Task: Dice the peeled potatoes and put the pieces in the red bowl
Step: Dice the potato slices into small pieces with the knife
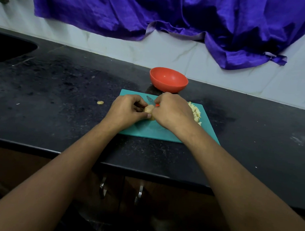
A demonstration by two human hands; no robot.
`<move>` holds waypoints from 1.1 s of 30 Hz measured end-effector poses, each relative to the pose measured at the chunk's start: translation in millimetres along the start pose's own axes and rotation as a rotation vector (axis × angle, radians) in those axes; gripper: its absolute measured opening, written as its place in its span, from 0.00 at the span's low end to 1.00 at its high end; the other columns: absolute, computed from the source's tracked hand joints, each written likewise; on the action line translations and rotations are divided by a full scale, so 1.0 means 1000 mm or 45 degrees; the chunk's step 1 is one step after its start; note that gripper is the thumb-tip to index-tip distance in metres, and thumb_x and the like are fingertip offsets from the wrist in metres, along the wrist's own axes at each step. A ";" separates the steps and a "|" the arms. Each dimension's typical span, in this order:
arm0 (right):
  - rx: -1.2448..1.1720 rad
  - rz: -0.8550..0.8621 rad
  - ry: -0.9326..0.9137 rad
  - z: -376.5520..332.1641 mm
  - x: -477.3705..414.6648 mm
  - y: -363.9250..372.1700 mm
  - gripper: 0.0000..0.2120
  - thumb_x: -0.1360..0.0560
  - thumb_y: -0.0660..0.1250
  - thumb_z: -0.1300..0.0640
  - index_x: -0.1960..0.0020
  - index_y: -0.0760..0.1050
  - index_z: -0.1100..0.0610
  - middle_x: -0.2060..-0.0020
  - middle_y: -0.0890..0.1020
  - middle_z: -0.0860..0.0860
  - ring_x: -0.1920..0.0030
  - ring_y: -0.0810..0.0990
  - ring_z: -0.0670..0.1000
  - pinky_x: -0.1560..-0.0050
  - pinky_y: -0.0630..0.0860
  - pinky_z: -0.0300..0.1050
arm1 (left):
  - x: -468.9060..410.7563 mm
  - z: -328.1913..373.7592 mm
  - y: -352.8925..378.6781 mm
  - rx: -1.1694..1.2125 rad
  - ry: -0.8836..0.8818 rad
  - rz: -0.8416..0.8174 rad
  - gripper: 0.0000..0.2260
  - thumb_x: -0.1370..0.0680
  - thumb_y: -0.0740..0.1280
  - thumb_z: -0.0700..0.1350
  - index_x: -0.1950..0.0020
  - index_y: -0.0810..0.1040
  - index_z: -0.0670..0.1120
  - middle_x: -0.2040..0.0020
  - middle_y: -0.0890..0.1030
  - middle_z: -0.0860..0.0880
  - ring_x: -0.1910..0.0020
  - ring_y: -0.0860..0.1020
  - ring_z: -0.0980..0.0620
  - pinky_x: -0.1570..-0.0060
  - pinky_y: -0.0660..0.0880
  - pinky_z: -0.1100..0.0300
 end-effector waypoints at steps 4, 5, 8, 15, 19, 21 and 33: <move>0.008 0.028 0.022 -0.001 0.000 0.010 0.10 0.22 0.66 0.49 0.46 0.81 0.53 0.58 0.79 0.49 0.56 0.78 0.54 0.61 0.70 0.47 | 0.000 0.001 -0.001 -0.012 0.009 -0.003 0.09 0.31 0.80 0.46 0.53 0.85 0.52 0.58 0.86 0.57 0.58 0.84 0.59 0.47 0.82 0.52; 0.005 0.048 0.017 -0.001 0.005 0.011 0.09 0.21 0.65 0.49 0.46 0.80 0.52 0.59 0.78 0.48 0.56 0.78 0.54 0.60 0.69 0.47 | 0.001 0.002 -0.001 -0.012 0.010 0.001 0.09 0.30 0.80 0.46 0.53 0.85 0.53 0.59 0.86 0.57 0.58 0.84 0.60 0.47 0.82 0.52; 0.074 0.106 -0.033 -0.002 0.026 0.019 0.13 0.20 0.63 0.53 0.37 0.78 0.50 0.59 0.76 0.50 0.56 0.77 0.55 0.60 0.68 0.48 | 0.001 0.003 -0.002 0.000 -0.005 0.011 0.10 0.32 0.82 0.47 0.54 0.85 0.53 0.60 0.85 0.57 0.58 0.84 0.60 0.48 0.82 0.56; 0.161 0.070 -0.072 0.007 0.059 0.039 0.23 0.18 0.60 0.53 0.23 0.66 0.50 0.60 0.74 0.49 0.58 0.76 0.52 0.60 0.69 0.49 | -0.001 0.003 -0.002 0.026 -0.016 0.023 0.12 0.32 0.83 0.47 0.52 0.86 0.49 0.60 0.84 0.60 0.59 0.83 0.63 0.60 0.75 0.75; 0.073 0.063 -0.065 0.015 0.059 0.035 0.23 0.18 0.60 0.53 0.24 0.69 0.46 0.51 0.82 0.50 0.51 0.79 0.53 0.57 0.73 0.49 | -0.002 0.001 -0.003 0.031 -0.040 0.042 0.12 0.33 0.83 0.48 0.52 0.86 0.49 0.60 0.86 0.57 0.60 0.83 0.62 0.60 0.75 0.74; -0.117 0.066 0.029 0.031 0.056 0.035 0.20 0.18 0.61 0.52 0.26 0.72 0.43 0.49 0.84 0.48 0.52 0.81 0.52 0.55 0.77 0.48 | -0.002 0.000 -0.003 0.022 -0.045 0.042 0.12 0.33 0.83 0.48 0.52 0.86 0.49 0.60 0.86 0.57 0.60 0.83 0.62 0.60 0.76 0.74; -0.301 0.203 0.027 0.022 0.034 0.000 0.18 0.18 0.62 0.53 0.30 0.77 0.46 0.41 0.84 0.49 0.43 0.82 0.54 0.48 0.76 0.48 | 0.001 0.000 -0.005 0.023 -0.030 0.041 0.10 0.30 0.81 0.48 0.50 0.87 0.50 0.57 0.86 0.57 0.58 0.83 0.63 0.52 0.80 0.67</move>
Point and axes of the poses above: each hand's wrist, its own x-axis away from the middle knuckle, its own y-axis out of the palm, z = x × y, the point moved 9 cm from there along -x, towards the middle knuckle
